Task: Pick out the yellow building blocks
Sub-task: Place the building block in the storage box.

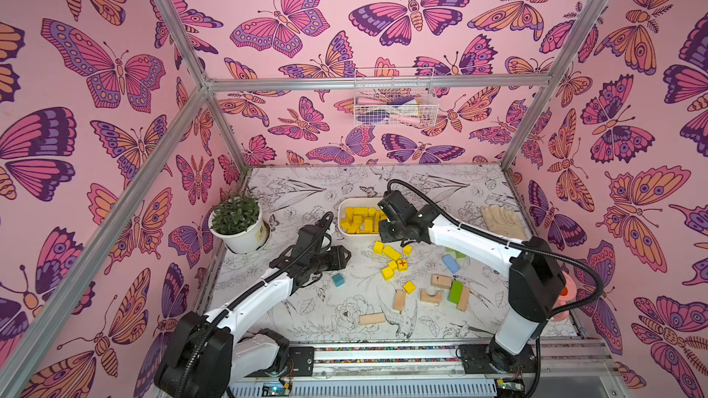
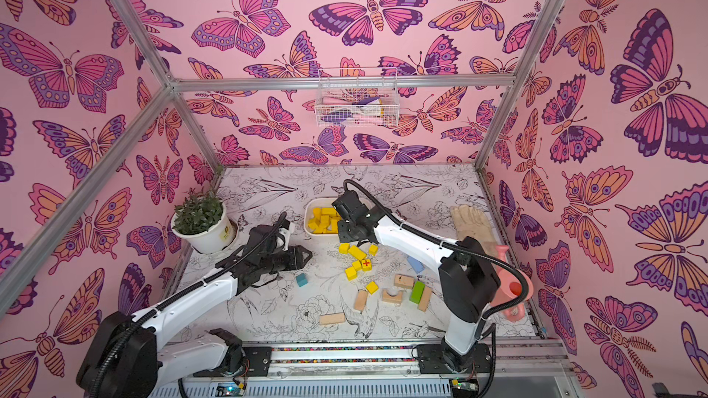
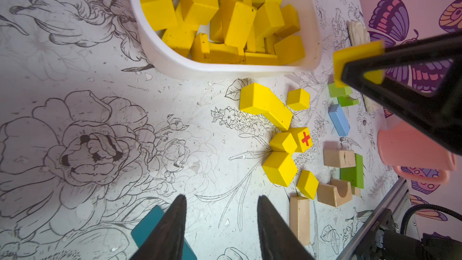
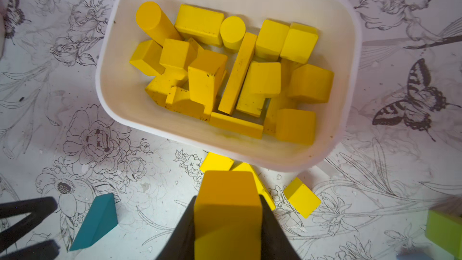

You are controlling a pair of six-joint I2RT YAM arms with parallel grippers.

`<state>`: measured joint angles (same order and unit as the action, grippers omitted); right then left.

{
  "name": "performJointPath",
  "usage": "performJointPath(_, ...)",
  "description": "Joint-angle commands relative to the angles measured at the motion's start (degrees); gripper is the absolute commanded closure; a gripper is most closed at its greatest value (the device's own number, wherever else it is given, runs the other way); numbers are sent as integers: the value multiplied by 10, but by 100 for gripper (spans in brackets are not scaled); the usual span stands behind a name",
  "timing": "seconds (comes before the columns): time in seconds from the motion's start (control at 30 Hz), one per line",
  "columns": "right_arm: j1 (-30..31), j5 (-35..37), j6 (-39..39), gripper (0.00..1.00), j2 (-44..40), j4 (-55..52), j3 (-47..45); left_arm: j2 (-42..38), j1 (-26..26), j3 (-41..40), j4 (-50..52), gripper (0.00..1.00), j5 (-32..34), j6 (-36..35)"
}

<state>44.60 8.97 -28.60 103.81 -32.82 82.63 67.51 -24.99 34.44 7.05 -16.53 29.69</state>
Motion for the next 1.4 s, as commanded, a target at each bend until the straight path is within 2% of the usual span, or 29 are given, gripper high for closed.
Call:
performJointPath(0.0,-6,-15,14,79,42,-43,56,-10,6,-13,-14,53,-11,3)
performJointPath(0.27,-12,-10,5,77,125,-74,145,-15,11,-17,-18,53,-19,3)
performJointPath(0.87,-32,-1,-18,72,154,-80,142,-19,18,-24,-24,53,-26,6)
performJointPath(0.97,-33,-1,-18,69,154,-82,142,-19,17,-24,-24,53,-26,6)
performJointPath(1.17,-33,-1,-21,56,150,-81,134,-19,19,-24,-24,53,-26,6)
performJointPath(1.37,-34,0,-20,52,145,-82,129,-17,19,-24,-24,53,-26,8)
